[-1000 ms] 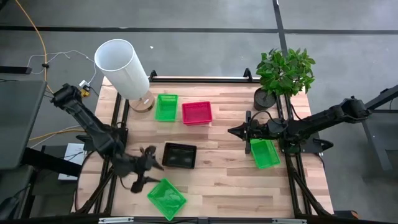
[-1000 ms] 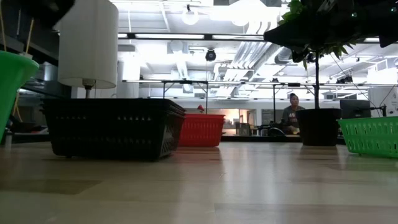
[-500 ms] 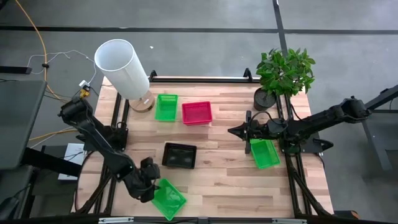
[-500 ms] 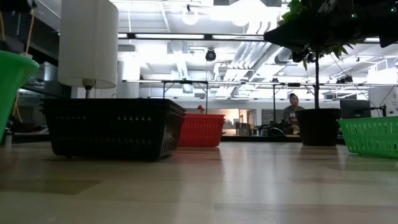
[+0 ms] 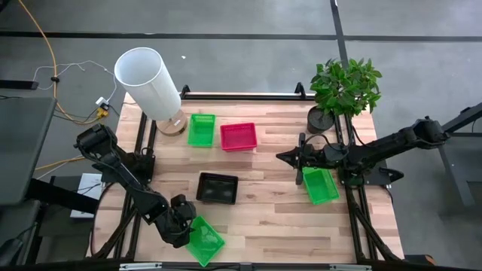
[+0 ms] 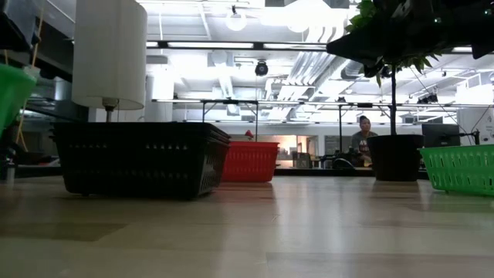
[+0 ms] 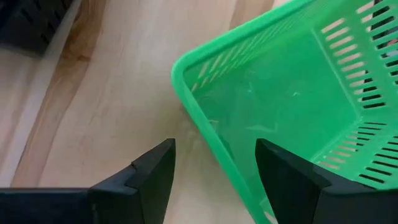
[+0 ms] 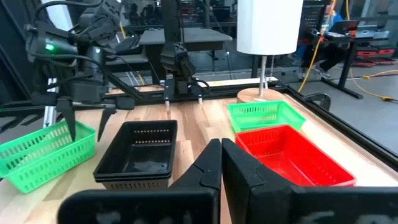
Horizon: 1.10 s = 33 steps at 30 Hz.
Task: Stack baskets by color
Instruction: Stack the bottom green bin on the top green bin
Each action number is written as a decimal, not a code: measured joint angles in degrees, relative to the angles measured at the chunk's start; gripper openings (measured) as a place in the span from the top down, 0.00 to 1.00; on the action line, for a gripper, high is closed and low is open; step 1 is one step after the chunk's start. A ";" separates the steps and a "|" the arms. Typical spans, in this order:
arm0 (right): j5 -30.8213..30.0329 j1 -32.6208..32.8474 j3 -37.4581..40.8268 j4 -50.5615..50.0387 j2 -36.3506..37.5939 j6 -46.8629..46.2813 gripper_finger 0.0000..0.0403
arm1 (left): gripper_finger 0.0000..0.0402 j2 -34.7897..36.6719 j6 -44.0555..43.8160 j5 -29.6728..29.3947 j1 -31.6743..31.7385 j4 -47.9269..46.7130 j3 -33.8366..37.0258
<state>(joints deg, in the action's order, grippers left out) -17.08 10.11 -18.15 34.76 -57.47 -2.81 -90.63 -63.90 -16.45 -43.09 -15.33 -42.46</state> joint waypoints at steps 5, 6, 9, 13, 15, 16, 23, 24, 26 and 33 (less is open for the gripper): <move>-0.41 0.00 0.00 0.14 0.00 -0.17 1.00 | 0.60 0.02 0.74 0.38 0.00 0.06 0.00; -0.41 0.00 0.00 0.15 0.00 -0.17 1.00 | 0.63 0.02 1.20 0.66 0.00 0.02 0.00; -0.41 0.00 0.00 0.17 0.00 -0.18 1.00 | 0.75 0.02 2.92 1.61 0.00 -0.49 0.00; -0.39 0.00 0.00 0.17 0.00 -0.20 1.00 | 0.94 1.88 4.92 3.78 0.00 -3.30 0.00; -0.39 0.00 0.00 0.17 0.00 -0.22 1.00 | 0.98 4.30 5.02 3.84 0.00 -5.46 0.00; -0.39 0.00 0.00 0.17 0.00 -0.31 1.00 | 0.98 5.81 5.17 3.73 -0.02 -6.81 -0.06; -0.37 0.00 0.00 0.11 0.00 -0.24 1.00 | 0.99 16.92 11.44 -3.27 1.41 -27.31 -10.18; -0.37 0.02 0.00 0.09 0.00 -0.24 1.00 | 1.00 17.96 13.42 -5.20 2.14 -30.77 -12.61; -0.26 0.00 0.00 0.07 0.00 -0.22 1.00 | 1.00 19.44 18.17 -9.06 4.40 -37.74 -17.80; 1.01 0.01 0.00 -0.24 0.00 -1.13 1.00 | 1.00 19.55 43.60 -21.49 21.82 -52.76 -33.71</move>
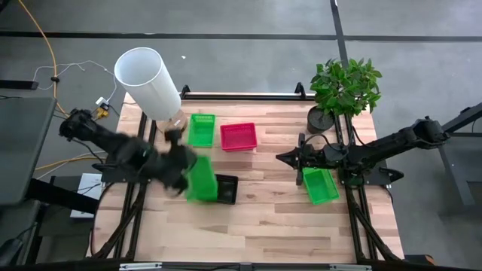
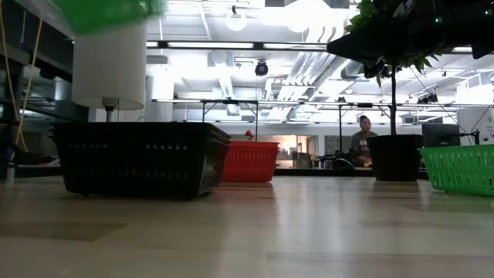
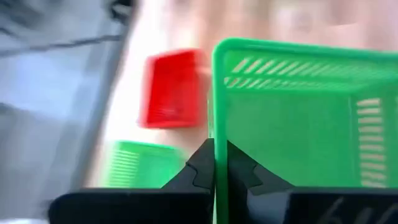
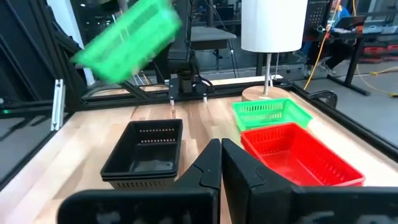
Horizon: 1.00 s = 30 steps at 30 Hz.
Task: Stack baskets by color
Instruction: Stack the bottom green bin on the top green bin
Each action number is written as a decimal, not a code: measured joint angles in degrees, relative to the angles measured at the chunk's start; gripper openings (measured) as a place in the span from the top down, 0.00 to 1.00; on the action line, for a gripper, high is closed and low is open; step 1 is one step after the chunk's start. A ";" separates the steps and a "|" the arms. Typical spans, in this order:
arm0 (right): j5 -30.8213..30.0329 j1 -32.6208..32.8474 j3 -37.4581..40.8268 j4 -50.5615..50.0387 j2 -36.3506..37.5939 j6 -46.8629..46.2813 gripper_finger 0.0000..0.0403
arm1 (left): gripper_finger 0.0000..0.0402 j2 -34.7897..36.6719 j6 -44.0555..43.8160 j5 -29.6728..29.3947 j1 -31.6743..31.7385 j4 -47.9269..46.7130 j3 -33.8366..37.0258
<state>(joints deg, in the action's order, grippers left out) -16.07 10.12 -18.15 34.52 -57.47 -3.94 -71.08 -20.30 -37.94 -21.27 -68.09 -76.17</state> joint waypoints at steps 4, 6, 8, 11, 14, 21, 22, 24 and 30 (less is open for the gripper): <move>0.01 -0.01 0.00 -0.02 0.00 -0.16 1.00 | 1.00 -1.45 19.25 -3.65 13.45 -0.07 -5.20; 0.01 0.01 0.00 -0.04 0.00 -0.16 1.00 | 1.00 -2.15 27.67 -4.82 20.04 0.98 -6.46; 0.01 0.01 0.00 -0.15 0.00 -0.16 1.00 | 1.00 -3.27 34.83 -4.19 26.35 2.57 -7.23; 0.01 -0.01 0.00 -0.95 0.00 -0.13 1.00 | 1.00 -5.28 42.63 -0.78 34.68 4.70 -7.49; -0.01 0.00 0.00 -1.74 0.00 -0.16 1.00 | 1.00 -7.68 48.11 2.66 41.18 6.38 -7.51; 0.01 0.00 0.00 -3.51 0.00 -0.16 1.00 | 1.00 -14.93 54.17 8.84 49.23 7.36 -7.51; 0.01 0.00 0.00 -3.54 0.00 -0.16 1.00 | 1.00 -16.10 54.41 9.26 50.01 7.38 -7.51; 0.01 -0.01 0.00 -3.89 0.00 -0.16 1.00 | 1.00 -18.21 54.28 9.91 51.25 7.37 -7.51; 0.01 0.00 0.00 -4.84 0.00 -0.16 1.00 | 1.00 -22.20 52.01 13.90 54.97 7.57 -5.26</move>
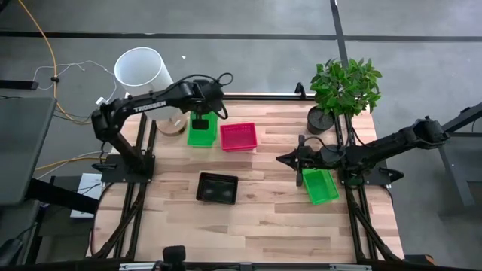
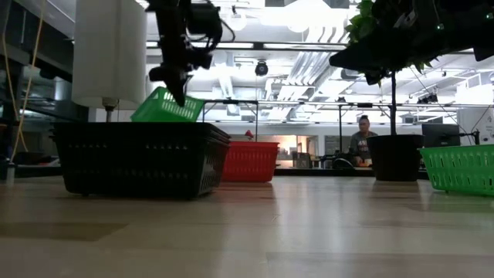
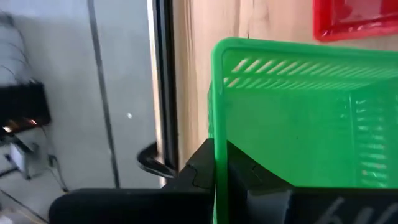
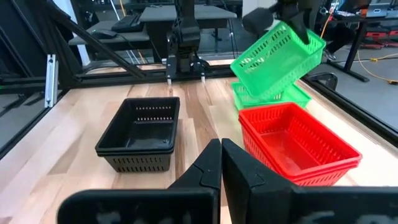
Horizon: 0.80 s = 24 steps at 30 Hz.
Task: Stack baskets by color
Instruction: Stack the bottom green bin on the top green bin
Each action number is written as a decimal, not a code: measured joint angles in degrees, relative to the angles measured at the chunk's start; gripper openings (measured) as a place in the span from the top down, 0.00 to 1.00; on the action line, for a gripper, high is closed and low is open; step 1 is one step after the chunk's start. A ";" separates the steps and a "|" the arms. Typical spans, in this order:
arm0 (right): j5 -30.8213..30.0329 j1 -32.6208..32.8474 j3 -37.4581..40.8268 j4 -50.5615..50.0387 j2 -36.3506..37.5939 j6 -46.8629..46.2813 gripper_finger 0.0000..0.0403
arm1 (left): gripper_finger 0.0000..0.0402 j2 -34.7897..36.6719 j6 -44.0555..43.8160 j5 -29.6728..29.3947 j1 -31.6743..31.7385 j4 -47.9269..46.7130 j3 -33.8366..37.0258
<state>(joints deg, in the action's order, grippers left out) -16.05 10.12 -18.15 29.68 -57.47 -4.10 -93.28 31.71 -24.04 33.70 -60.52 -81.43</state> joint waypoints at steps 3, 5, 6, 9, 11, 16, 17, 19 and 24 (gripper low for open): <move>0.00 0.00 0.00 -0.54 0.00 0.00 1.00 | 1.00 0.68 -1.34 2.07 1.38 0.97 2.03; 0.00 0.00 0.00 -0.59 0.00 0.00 1.00 | 1.00 2.27 -1.36 3.99 2.15 2.36 4.06; 0.00 0.00 0.00 -0.74 0.00 0.00 1.00 | 1.00 3.11 -1.32 4.46 2.48 3.47 4.91; 0.00 -0.01 0.00 -0.78 0.00 0.00 1.00 | 1.00 5.84 0.37 5.57 3.23 6.72 7.95; -0.02 0.00 0.00 -0.80 0.00 0.00 1.00 | 1.00 6.60 2.24 6.36 3.47 8.46 9.48; -0.02 0.01 0.00 -0.80 0.00 -0.25 1.00 | 1.00 6.59 6.70 7.07 4.65 11.54 12.18; 0.00 -0.01 0.00 -0.80 0.00 -0.48 1.00 | 1.00 6.36 6.91 7.74 5.00 11.93 12.40; 0.00 0.01 0.00 -0.90 0.00 -0.57 1.00 | 1.00 5.81 6.97 9.22 5.59 12.37 12.53; -0.06 -0.01 0.00 -1.23 0.00 -0.48 1.00 | 1.00 5.84 7.57 12.88 6.64 12.87 12.57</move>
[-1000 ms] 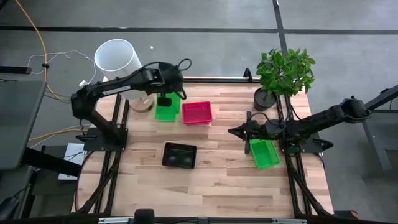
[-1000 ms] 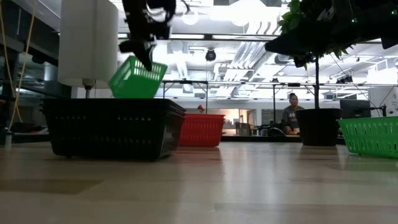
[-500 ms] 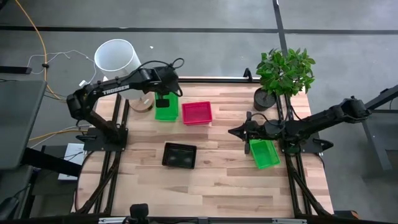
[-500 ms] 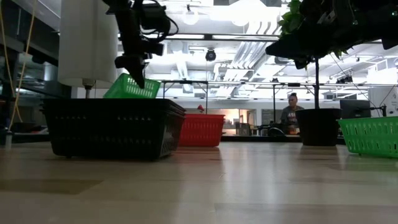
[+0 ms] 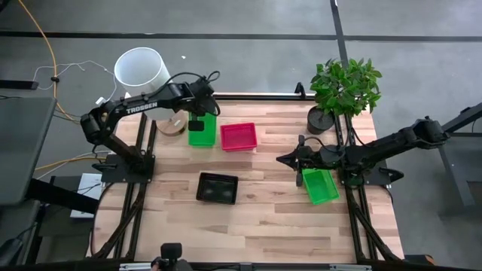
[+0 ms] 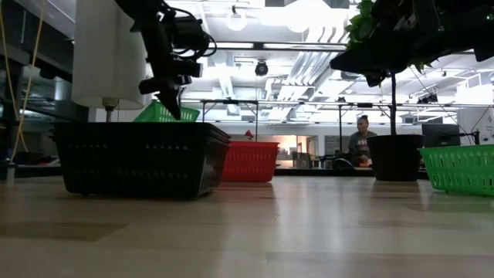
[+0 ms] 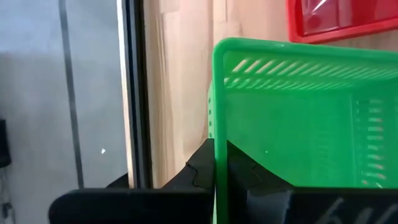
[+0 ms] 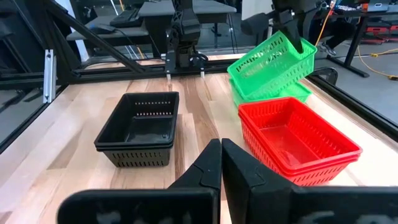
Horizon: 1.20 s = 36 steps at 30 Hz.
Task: Stack baskets by color
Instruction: Stack the bottom green bin on the top green bin
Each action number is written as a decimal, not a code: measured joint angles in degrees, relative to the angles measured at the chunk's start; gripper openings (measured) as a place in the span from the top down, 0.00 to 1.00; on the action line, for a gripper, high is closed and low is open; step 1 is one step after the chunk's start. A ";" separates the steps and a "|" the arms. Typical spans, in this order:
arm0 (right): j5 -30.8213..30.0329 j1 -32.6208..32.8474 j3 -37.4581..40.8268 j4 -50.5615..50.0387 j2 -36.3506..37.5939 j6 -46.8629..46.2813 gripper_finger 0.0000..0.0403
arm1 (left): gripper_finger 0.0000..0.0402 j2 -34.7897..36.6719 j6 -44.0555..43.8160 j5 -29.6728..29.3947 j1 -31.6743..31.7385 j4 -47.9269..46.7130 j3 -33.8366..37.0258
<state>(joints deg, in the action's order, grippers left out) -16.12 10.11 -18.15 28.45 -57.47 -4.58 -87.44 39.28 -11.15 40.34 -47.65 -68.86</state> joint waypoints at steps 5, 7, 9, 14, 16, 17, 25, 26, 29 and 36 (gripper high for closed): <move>-0.20 0.00 0.00 0.01 0.00 0.04 1.00 | 1.00 0.00 0.05 0.41 0.63 0.01 0.00; -0.22 0.00 0.00 0.02 0.00 0.06 1.00 | 1.00 0.00 0.07 0.10 0.59 0.38 0.00; -0.20 0.00 0.00 0.02 0.00 0.05 1.00 | 1.00 0.00 -0.01 -0.35 0.55 1.14 0.00; -0.22 0.00 0.00 0.04 0.00 0.46 1.00 | 0.93 0.00 0.01 -0.96 0.57 1.42 0.00; -0.22 0.00 0.00 0.02 0.00 0.48 1.00 | 0.89 0.00 0.01 -1.25 0.57 1.43 0.00; -0.22 0.00 0.00 0.02 0.00 0.48 1.00 | 0.87 0.00 -0.01 -1.64 0.57 1.41 0.00; -0.22 0.00 0.00 0.04 0.00 0.49 1.00 | 0.67 0.11 -0.25 -6.23 -0.26 1.41 -0.04; -0.22 0.00 0.00 0.04 0.00 0.50 1.00 | 0.65 0.15 -0.53 -6.26 -0.54 1.39 -0.18; -0.22 0.00 0.00 0.04 0.00 0.50 1.00 | 0.61 0.33 -1.41 -6.04 -1.29 1.58 -1.47; -0.21 0.00 0.00 0.05 0.00 0.47 1.00 | 0.65 0.42 -13.67 -4.70 -2.77 5.85 -1.95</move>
<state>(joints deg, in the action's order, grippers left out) -16.32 10.11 -18.15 28.50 -57.47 -4.10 -87.02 25.60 -15.85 37.57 -41.81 -70.81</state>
